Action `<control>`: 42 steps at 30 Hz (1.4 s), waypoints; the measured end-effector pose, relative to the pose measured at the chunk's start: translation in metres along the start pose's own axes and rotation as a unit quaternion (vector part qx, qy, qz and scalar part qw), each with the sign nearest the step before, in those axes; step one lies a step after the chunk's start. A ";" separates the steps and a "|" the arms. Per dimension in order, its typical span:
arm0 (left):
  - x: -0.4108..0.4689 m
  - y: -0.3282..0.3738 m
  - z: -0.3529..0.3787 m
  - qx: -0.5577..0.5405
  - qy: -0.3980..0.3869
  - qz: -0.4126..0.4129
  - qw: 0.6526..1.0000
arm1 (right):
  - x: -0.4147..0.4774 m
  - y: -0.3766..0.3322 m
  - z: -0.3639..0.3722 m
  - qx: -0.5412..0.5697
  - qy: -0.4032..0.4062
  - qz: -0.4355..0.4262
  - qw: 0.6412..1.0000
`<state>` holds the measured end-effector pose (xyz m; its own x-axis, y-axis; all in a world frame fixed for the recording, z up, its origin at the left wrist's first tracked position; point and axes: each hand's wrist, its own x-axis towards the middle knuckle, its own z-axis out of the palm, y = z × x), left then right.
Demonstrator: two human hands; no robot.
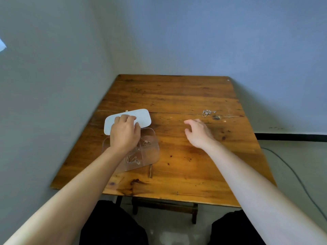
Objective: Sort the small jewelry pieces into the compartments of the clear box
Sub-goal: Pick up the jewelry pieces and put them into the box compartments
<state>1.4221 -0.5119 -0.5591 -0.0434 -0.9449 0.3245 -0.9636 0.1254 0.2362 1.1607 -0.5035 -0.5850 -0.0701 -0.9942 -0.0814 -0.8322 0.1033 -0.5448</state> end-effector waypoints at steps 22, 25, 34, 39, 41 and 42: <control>0.054 0.120 0.091 0.115 -0.229 0.127 0.958 | 0.117 0.076 -0.037 -0.045 0.123 0.019 0.991; 0.056 0.119 0.091 0.119 -0.224 0.133 0.958 | 0.144 0.066 -0.046 0.022 0.160 0.020 0.987; 0.058 0.113 0.094 0.122 -0.212 0.144 0.959 | 0.188 0.058 -0.059 0.082 0.243 -0.001 0.967; 0.058 0.113 0.096 0.116 -0.217 0.143 0.959 | 0.168 0.084 -0.040 -0.049 0.165 0.009 0.985; 0.057 0.112 0.095 0.111 -0.218 0.139 0.960 | 0.162 0.085 -0.039 -0.096 0.142 -0.011 0.985; 0.057 0.113 0.094 0.108 -0.222 0.135 0.960 | 0.159 0.083 -0.041 -0.093 0.133 -0.012 0.987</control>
<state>1.2860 -0.5797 -0.6003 -0.3603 -0.9289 -0.0859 -0.9318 0.3627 -0.0132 1.0583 -0.6547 -0.6089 -0.1700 -0.9714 0.1655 -0.9201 0.0963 -0.3796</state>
